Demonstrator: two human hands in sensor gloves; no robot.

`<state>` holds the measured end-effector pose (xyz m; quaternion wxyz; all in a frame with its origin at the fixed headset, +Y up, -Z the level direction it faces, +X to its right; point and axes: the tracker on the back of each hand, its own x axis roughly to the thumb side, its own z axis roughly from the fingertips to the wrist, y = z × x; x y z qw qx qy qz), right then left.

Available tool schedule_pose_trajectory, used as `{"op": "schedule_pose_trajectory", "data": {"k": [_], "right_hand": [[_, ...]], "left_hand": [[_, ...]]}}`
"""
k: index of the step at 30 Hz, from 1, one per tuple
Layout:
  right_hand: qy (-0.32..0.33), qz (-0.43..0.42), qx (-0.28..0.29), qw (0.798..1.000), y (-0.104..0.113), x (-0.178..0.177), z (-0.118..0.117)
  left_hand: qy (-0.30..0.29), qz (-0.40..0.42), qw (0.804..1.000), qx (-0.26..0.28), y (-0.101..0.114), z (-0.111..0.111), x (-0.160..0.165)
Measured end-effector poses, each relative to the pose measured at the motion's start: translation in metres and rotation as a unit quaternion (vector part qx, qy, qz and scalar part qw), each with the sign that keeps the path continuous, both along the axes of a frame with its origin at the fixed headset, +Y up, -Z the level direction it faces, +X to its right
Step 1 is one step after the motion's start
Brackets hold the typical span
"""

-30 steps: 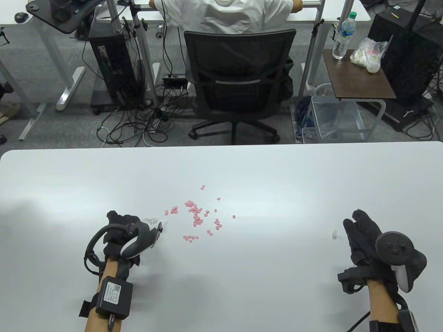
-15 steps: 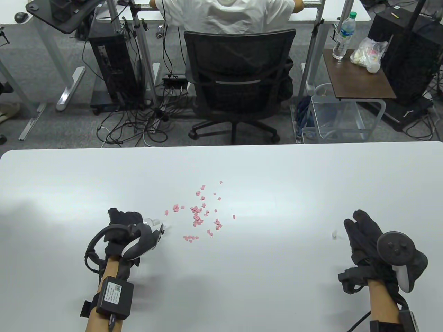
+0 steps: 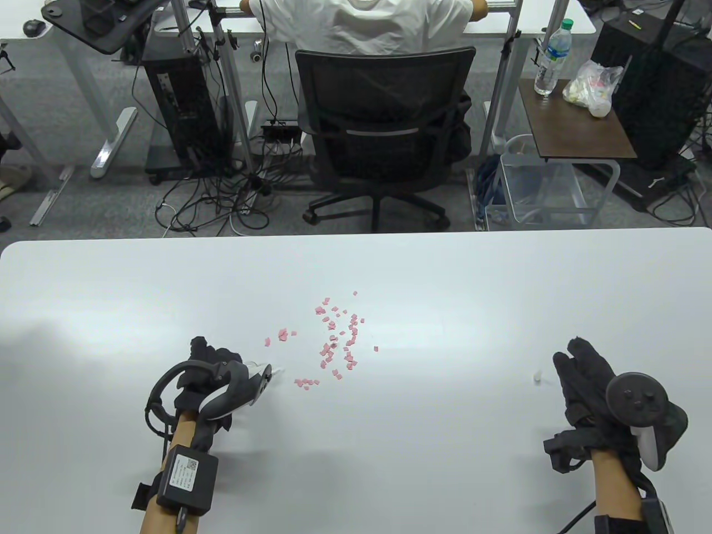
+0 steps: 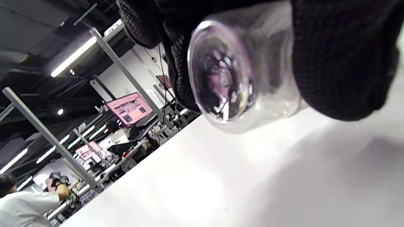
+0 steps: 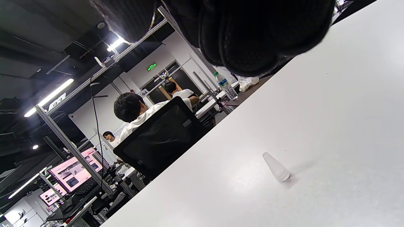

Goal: Squeeze empty conical bottle to blow paper scraps with air puff

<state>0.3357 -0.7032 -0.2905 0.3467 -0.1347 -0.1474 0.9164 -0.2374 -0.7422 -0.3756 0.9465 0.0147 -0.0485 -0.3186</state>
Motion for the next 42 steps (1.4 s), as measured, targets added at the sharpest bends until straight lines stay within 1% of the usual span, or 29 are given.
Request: {"op": "schedule_pose_trajectory", "data": {"k": [2,4,5,6,9,12,14,17,19,21,23,26,28,30,31,35,38,40,42], "right_hand": [[0.000,0.000,0.000,1.000,0.000,0.000,0.000],[0.001,0.000,0.000,1.000,0.000,0.000,0.000],[0.001,0.000,0.000,1.000,0.000,0.000,0.000],[0.001,0.000,0.000,1.000,0.000,0.000,0.000],[0.000,-0.002,0.001,1.000,0.000,0.001,0.000],[-0.001,-0.005,0.001,1.000,0.000,0.001,0.000],[0.000,-0.004,-0.001,1.000,0.000,0.001,0.000],[0.000,-0.002,-0.001,1.000,0.000,0.001,0.000],[0.000,-0.001,0.001,1.000,0.000,0.001,0.000],[0.000,-0.001,0.001,1.000,0.000,0.001,0.000],[0.000,-0.001,0.001,1.000,0.000,0.001,0.000],[0.000,-0.002,0.001,1.000,0.000,0.001,0.000],[0.000,-0.004,0.002,1.000,0.000,0.001,0.001],[0.000,-0.007,0.002,1.000,0.000,0.002,0.001],[-0.001,-0.007,0.002,1.000,0.000,0.002,0.001],[-0.001,-0.006,0.002,1.000,0.001,0.002,0.001],[-0.001,-0.007,0.004,1.000,0.001,0.002,0.001],[-0.001,-0.007,0.004,1.000,0.001,0.002,0.001],[-0.001,-0.009,0.004,1.000,0.001,0.002,0.001]], "left_hand": [[0.013,0.004,1.000,-0.015,-0.001,-0.001,-0.001],[0.011,-0.007,1.000,0.014,0.000,0.000,-0.001],[0.018,-0.011,1.000,0.003,0.000,-0.001,-0.003],[0.026,-0.005,1.000,0.010,0.000,-0.001,-0.005],[0.065,0.019,0.998,0.003,0.005,-0.001,-0.015],[0.087,0.029,0.996,-0.005,0.006,-0.002,-0.021],[0.077,0.025,0.997,0.012,0.007,-0.001,-0.020],[0.062,0.010,0.998,0.016,0.007,-0.001,-0.017],[0.070,0.009,0.997,0.013,0.006,-0.002,-0.016],[0.088,0.021,0.996,-0.001,0.006,-0.003,-0.016],[0.077,0.018,0.997,0.021,0.006,-0.004,-0.014],[0.093,-0.003,0.996,0.020,0.007,-0.004,-0.014],[0.110,0.007,0.994,0.007,0.007,-0.005,-0.016],[0.099,0.017,0.995,0.019,0.008,-0.003,-0.018],[0.099,0.002,0.995,0.029,0.010,-0.002,-0.019],[0.110,-0.033,0.993,0.026,0.009,-0.002,-0.020],[0.133,-0.047,0.990,0.018,0.016,0.000,-0.020],[0.130,-0.041,0.990,0.020,0.017,0.002,-0.023],[0.141,-0.041,0.989,-0.008,0.018,0.005,-0.023]]}}
